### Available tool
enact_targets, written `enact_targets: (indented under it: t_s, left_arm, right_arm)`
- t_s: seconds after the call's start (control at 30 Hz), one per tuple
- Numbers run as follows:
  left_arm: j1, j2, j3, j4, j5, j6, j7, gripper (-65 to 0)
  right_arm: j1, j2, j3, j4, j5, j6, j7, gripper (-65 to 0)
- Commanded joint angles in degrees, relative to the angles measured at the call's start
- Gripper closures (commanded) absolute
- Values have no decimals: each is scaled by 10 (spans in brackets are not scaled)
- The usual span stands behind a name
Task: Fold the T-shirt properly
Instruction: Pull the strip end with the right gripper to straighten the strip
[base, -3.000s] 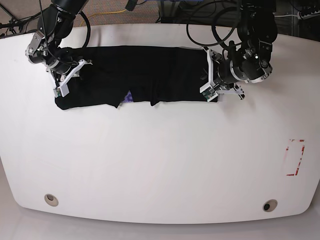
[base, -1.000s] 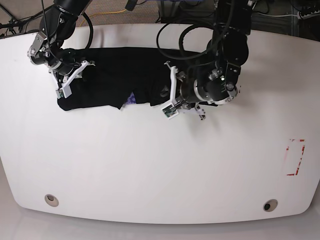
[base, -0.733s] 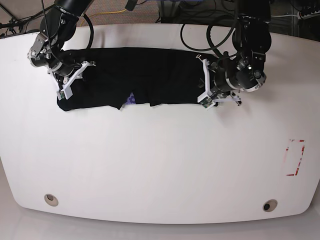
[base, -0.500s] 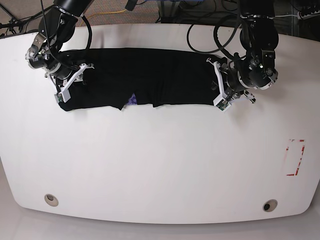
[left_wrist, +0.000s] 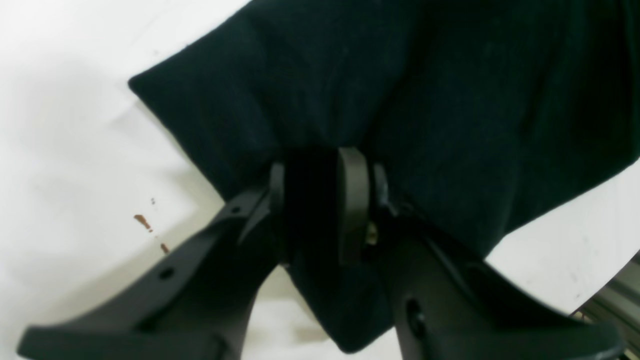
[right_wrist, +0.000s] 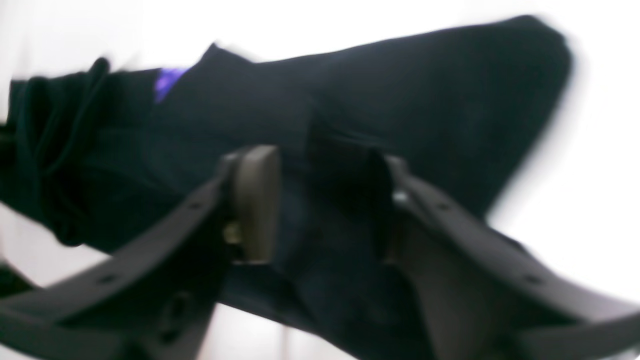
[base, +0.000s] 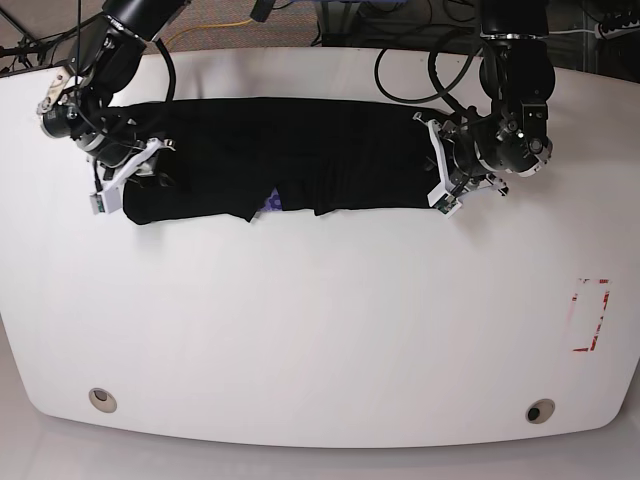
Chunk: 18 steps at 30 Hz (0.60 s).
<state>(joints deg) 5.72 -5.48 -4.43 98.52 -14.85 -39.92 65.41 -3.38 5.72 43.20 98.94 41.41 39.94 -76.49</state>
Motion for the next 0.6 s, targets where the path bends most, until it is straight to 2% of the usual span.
enact_targets:
  t_s: [0.0,0.07,0.13,0.17,0.4,0.57]
  left_arm:
    - [-2,-3,0,-6,1,-1,4,-111]
    - [-3,-5,0,-10,1,-1,4,-111]
    - [-3,-13,2,-10,1,-1,4,-111]
    - [-3,-13,2,-10,1,-1,4,-111]
    - [-3,-13,1,-18,0,-1,3,-111]
    - [4,-15,2,-18,1,-1,-27,-111]
  right_arm:
    - [10,10,24,8,9,1,1,-387]
    - [12,22,36,8,13,1,0,-493]
    - [12,40,48,7,14,1,0,-626]
    - [12,44,50,6,14,1,0,-650]
    - [19,74,96,-69,14,1,0,-650]
    - [22,91,120,-163,15,1,0,-650]
